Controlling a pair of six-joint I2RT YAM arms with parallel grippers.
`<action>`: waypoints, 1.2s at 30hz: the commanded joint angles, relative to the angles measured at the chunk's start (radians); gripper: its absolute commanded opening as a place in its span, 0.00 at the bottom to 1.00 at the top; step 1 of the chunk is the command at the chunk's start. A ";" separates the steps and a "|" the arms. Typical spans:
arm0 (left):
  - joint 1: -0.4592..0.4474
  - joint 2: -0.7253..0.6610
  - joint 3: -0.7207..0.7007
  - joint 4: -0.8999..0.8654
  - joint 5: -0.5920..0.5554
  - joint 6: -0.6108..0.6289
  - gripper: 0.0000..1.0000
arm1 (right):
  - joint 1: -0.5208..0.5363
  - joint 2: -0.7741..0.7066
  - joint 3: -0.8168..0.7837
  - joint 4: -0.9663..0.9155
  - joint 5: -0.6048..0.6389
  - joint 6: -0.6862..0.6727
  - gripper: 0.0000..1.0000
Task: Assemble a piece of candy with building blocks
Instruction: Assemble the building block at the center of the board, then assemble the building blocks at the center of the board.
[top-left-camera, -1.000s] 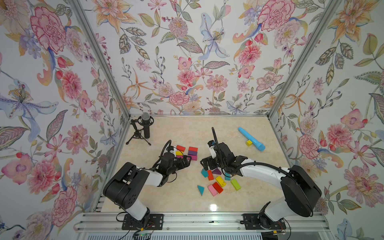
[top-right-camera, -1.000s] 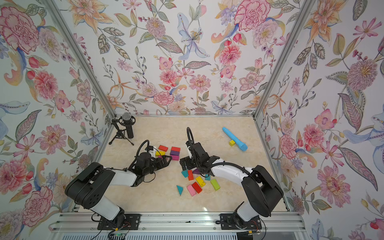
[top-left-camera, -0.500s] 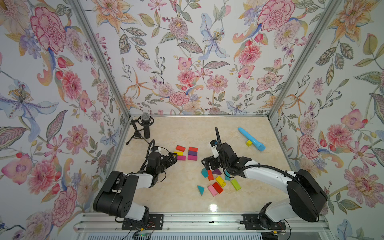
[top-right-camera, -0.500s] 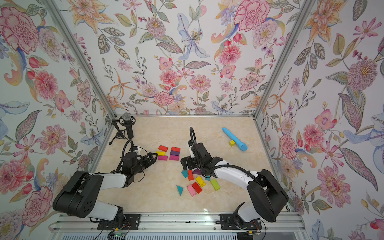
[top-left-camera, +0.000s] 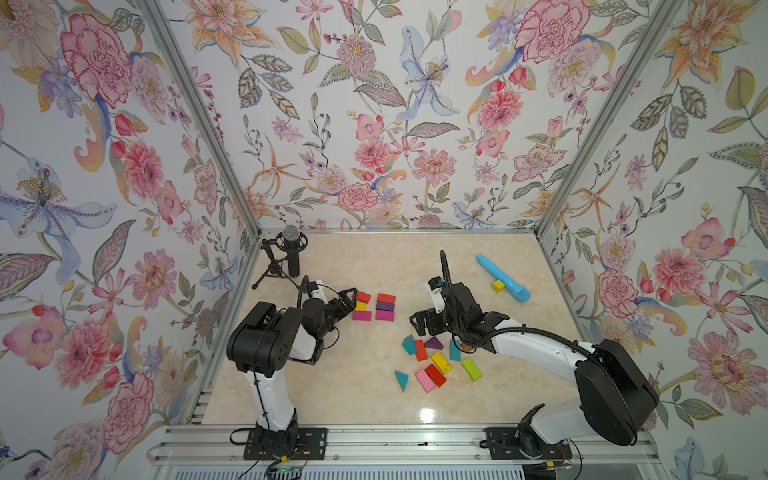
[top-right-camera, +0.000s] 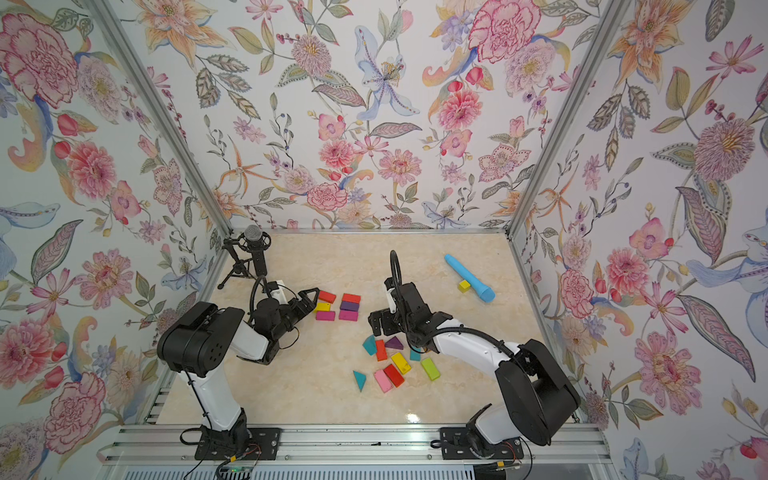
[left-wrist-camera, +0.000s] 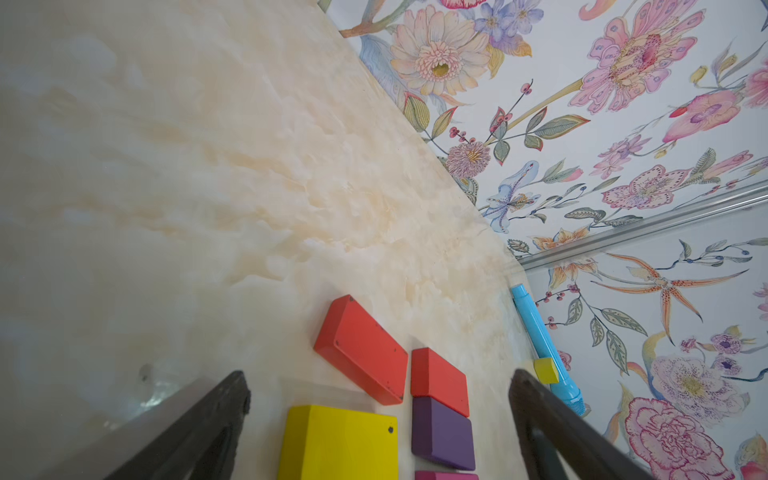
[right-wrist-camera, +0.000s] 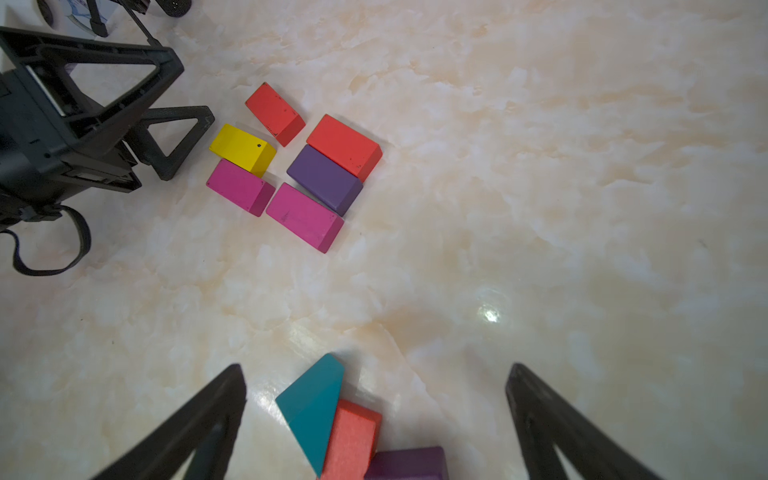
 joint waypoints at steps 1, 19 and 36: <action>0.004 0.073 0.016 -0.010 -0.009 -0.037 0.99 | -0.008 -0.015 -0.008 0.020 -0.016 -0.010 1.00; -0.090 0.084 0.179 -0.261 -0.113 -0.005 0.99 | -0.052 -0.027 -0.037 0.046 -0.039 -0.018 1.00; -0.170 0.096 0.227 -0.337 -0.187 -0.043 0.99 | -0.122 -0.052 -0.080 0.078 -0.097 -0.031 1.00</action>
